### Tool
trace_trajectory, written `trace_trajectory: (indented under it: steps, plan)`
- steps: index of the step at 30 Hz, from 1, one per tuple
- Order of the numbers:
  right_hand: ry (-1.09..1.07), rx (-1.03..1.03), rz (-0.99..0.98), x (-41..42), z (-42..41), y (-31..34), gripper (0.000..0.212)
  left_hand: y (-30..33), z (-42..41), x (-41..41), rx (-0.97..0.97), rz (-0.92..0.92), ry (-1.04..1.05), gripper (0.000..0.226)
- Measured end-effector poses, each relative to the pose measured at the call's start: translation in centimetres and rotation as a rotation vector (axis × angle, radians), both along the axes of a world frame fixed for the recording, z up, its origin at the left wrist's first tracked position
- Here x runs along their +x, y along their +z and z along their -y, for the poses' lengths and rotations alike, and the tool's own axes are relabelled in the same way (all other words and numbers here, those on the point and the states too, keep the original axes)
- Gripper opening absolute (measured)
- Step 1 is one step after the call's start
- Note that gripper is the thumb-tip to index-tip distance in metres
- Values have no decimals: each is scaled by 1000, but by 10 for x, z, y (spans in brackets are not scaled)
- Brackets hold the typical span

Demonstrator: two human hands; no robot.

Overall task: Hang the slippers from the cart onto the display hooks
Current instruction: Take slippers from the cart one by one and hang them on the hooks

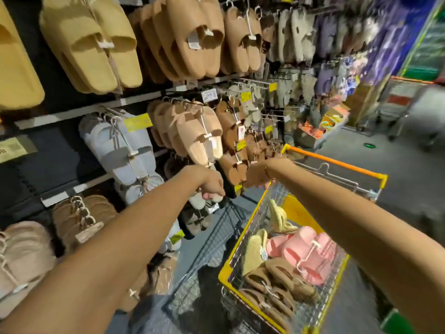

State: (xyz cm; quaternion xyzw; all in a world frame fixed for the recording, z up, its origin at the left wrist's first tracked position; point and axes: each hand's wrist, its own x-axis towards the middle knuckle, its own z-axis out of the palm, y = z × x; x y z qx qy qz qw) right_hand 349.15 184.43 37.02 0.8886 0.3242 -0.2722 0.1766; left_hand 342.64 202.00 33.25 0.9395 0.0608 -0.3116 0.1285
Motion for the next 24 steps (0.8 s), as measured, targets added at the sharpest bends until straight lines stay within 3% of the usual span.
trace_trajectory:
  steps: [6, 11, 16, 18, 24]
  plan:
    - [-174, 16, 27, 27, 91, -105, 55, -70, 90, 32, -23, -45, -223, 41]
    - [-290, 63, -12, 34, 150, -159, 47, -113, 144, 68, 13, 57, -393, 35]
    - [-387, 165, -73, 58, 185, -208, 51, -160, 168, 105, 14, 54, -479, 27]
    - [-410, 118, -54, 68, 192, -228, 53, -175, 173, 118, 3, 21, -478, 19]
    - [-520, 129, -138, 98, 202, -309, 46, -237, 179, 160, -35, -117, -451, 29]
